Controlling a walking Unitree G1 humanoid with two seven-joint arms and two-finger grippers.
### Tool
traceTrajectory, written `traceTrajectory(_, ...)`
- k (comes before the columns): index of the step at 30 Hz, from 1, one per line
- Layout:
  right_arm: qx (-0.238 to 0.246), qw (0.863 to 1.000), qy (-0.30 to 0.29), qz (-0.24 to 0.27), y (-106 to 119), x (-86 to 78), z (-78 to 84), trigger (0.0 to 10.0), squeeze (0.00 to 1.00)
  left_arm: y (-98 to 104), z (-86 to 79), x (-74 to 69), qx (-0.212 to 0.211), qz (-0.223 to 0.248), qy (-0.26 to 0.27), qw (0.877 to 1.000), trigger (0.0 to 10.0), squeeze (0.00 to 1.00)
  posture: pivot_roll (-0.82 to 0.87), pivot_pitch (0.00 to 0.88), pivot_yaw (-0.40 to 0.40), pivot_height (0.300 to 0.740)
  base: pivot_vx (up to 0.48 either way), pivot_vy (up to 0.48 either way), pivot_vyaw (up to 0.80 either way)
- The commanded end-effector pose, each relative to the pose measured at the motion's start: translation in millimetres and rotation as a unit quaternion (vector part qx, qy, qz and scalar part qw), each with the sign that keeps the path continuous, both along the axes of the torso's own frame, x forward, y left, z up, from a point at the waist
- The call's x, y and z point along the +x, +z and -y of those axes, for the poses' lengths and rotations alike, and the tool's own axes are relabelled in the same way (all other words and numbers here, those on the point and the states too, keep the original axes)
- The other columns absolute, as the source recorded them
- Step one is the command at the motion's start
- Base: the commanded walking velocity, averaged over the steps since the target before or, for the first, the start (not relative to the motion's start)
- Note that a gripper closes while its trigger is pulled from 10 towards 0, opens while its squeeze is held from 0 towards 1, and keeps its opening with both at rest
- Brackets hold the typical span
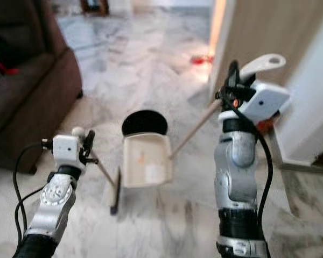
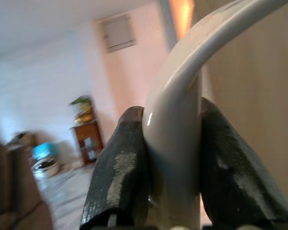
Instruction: Sweep floor
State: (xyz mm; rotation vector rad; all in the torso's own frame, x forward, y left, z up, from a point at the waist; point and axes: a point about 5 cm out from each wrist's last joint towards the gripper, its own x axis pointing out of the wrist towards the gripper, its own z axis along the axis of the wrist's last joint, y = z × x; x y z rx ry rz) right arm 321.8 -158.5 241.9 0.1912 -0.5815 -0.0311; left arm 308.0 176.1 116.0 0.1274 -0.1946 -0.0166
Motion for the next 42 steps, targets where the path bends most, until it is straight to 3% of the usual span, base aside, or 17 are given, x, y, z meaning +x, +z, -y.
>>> traceTrajectory(1,0.019,0.999,0.006,0.032,12.8,-4.6,0.3,10.0,0.0,10.0,-1.4,2.1,0.004,0.022,0.004,1.0,10.0,0.0,0.08,0.128,0.04,0.74,0.349,0.0,0.0)
traceTrajectory(42,0.038,0.997,0.031,0.051,24.7,-7.6,-6.6,10.0,0.0,8.9,-0.2,1.0,0.006,0.021,-0.003,1.0,10.0,0.0,0.09,0.101,0.043,0.74,0.352,0.0,0.0)
